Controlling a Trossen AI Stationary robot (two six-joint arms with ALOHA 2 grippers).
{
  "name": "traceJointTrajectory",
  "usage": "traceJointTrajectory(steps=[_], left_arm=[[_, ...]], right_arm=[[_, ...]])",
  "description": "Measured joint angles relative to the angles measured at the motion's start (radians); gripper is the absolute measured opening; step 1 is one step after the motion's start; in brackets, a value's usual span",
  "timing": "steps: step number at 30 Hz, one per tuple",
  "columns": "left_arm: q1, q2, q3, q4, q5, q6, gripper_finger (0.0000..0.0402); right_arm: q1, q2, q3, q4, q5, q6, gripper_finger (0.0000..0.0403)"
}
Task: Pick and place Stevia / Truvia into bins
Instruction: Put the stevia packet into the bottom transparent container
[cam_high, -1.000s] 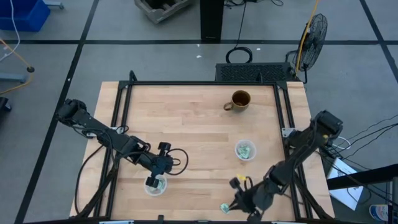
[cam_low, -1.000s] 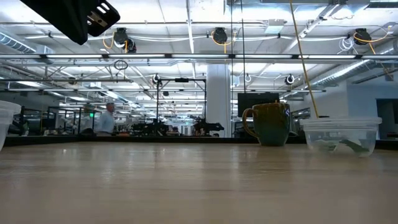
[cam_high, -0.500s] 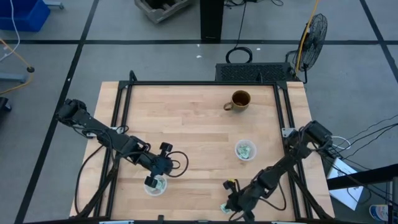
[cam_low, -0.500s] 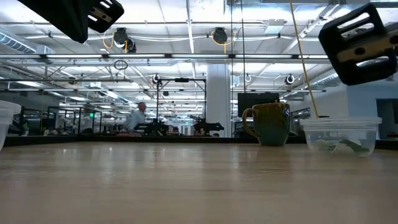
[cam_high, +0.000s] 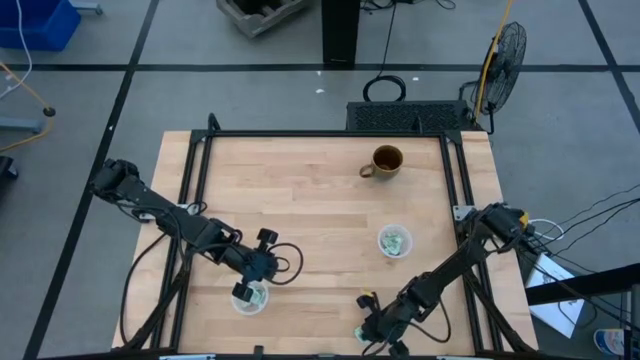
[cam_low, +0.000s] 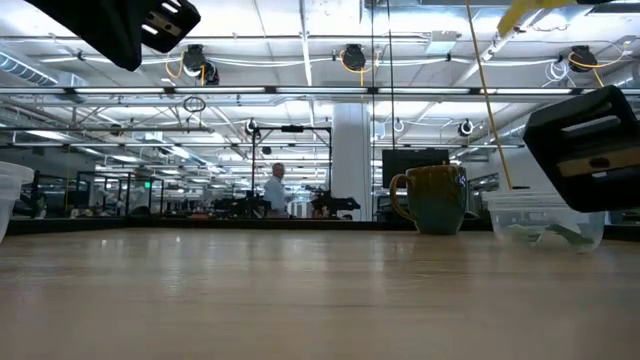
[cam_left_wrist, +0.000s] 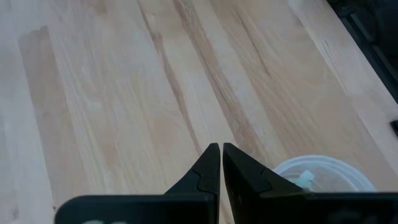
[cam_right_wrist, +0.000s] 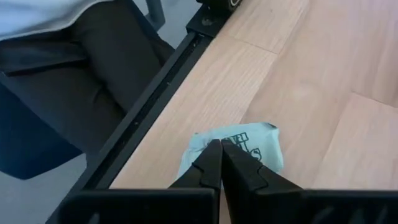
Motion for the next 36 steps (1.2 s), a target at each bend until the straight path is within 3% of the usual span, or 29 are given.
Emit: traceJointTrajectory(steps=[4, 9, 18, 29, 36], left_arm=[[0.009, 0.000, 0.000, 0.000, 0.000, 0.000, 0.0026], [0.027, 0.000, 0.000, 0.002, 0.000, 0.008, 0.0026], [0.079, 0.000, 0.000, 0.057, -0.041, 0.069, 0.0026], [0.133, 0.000, 0.000, 0.148, -0.138, 0.129, 0.0026], [0.169, 0.020, 0.000, 0.168, -0.175, 0.106, 0.0026]], right_arm=[[-0.018, -0.005, 0.004, -0.104, 0.005, -0.006, 0.0000], [-0.069, -0.009, 0.002, -0.111, 0.120, -0.050, 0.0000], [-0.280, -0.007, 0.000, -0.124, 0.233, -0.142, 0.0000], [-0.494, -0.001, -0.005, 0.061, 0.288, -0.383, 0.0000], [-0.517, -0.031, -0.005, 0.133, 0.294, -0.481, 0.0000]])
